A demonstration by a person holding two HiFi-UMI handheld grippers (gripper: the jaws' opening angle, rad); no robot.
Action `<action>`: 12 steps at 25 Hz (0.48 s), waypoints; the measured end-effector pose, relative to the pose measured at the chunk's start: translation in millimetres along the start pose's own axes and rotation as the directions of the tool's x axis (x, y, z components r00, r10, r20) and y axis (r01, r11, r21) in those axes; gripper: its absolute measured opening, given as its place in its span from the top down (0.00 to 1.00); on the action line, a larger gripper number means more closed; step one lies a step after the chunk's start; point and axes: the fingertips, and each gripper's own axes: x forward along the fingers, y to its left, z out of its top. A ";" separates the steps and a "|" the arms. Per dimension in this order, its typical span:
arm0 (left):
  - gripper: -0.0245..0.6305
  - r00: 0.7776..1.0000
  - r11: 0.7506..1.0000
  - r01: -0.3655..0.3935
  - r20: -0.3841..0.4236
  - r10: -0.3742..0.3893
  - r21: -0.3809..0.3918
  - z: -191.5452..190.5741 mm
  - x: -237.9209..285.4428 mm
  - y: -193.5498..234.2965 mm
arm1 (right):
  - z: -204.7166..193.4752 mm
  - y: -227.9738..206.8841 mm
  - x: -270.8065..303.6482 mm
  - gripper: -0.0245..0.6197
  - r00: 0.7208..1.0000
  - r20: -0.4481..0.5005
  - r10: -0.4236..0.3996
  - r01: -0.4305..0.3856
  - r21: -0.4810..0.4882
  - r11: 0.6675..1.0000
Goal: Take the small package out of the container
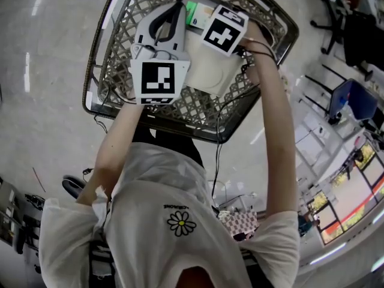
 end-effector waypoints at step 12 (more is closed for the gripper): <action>0.93 1.000 1.000 -0.004 0.018 0.003 0.026 15.3 -16.6 1.2 | 1.5 -9.5 -14.1 0.47 0.969 0.205 -0.139 0.114 0.129 0.985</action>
